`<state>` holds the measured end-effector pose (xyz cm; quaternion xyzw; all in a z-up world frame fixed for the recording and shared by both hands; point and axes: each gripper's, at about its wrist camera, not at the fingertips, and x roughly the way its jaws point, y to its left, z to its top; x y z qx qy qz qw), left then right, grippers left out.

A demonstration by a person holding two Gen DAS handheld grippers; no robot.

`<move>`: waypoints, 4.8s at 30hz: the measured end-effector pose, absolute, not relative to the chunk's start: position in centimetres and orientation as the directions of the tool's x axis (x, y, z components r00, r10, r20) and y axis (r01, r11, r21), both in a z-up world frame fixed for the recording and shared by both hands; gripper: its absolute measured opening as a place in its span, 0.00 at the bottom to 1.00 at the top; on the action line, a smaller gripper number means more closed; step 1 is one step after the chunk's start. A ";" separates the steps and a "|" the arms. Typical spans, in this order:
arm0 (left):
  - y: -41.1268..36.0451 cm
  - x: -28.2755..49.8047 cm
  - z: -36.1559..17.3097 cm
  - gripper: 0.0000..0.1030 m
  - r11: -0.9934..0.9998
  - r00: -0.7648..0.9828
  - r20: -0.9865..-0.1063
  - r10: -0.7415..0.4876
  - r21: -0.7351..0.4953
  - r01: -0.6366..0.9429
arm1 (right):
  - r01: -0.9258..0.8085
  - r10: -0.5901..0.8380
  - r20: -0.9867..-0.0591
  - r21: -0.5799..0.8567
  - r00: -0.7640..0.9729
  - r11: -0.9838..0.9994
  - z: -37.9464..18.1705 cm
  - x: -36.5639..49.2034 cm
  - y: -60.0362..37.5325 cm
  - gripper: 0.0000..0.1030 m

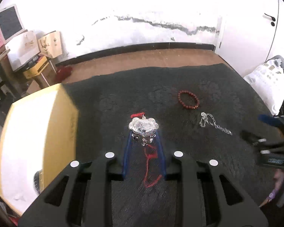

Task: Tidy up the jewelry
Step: 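Carry the pendant into the yellow box and release it with the left tool, then lower the silver ring into the yellow box with the right tool, then move both tools away from the box toward the bracelet and chain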

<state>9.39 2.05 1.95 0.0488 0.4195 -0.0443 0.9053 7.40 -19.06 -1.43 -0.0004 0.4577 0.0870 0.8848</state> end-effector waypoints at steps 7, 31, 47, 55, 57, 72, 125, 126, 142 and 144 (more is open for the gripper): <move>6.0 6.1 2.3 0.24 0.994 0.628 -0.775 -0.067 0.005 0.112 | -0.392 0.246 -0.851 0.052 0.464 0.918 -5.3 5.2 -12.2 0.89; 14.2 5.0 4.8 0.24 0.998 0.682 -0.730 -0.050 -0.055 0.014 | -0.471 0.272 -0.847 0.028 0.458 0.881 -8.9 8.4 -1.8 0.16; 18.5 2.9 13.8 0.24 0.994 0.716 -0.691 0.101 0.033 -0.108 | -0.505 0.429 -0.741 0.140 0.517 0.852 1.6 6.5 0.5 0.16; 22.8 0.9 16.5 0.24 0.972 0.705 -0.677 0.210 0.069 -0.223 | -0.539 0.477 -0.715 0.166 0.511 0.826 3.5 5.7 2.5 0.16; 23.5 0.9 15.8 0.24 0.965 0.690 -0.685 0.236 0.083 -0.247 | -0.542 0.482 -0.714 0.169 0.509 0.823 3.6 5.6 2.7 0.16; 28.0 3.7 0.9 0.24 0.926 0.534 -0.809 0.248 0.036 -0.375 | -0.548 0.455 -0.745 0.146 0.487 0.824 1.9 5.8 4.5 0.16; 33.6 0.9 -0.7 0.86 0.867 0.547 -0.835 0.063 -0.226 -0.444 | -0.567 0.286 -0.930 0.109 0.232 0.816 -2.1 13.6 27.1 0.16; 33.4 0.9 -0.5 0.86 0.870 0.550 -0.832 0.069 -0.220 -0.442 | -0.573 0.291 -0.928 0.110 0.233 0.812 -2.0 13.5 27.1 0.16; 30.1 1.2 1.8 0.88 0.903 0.656 -0.753 0.050 -0.247 -0.352 | -0.558 0.430 -0.741 0.090 0.516 0.825 7.5 9.2 13.5 0.90; 28.0 1.8 2.4 0.90 0.932 0.680 -0.730 0.064 -0.201 -0.303 | -0.489 0.398 -0.688 0.072 0.606 0.869 8.2 7.5 7.7 0.93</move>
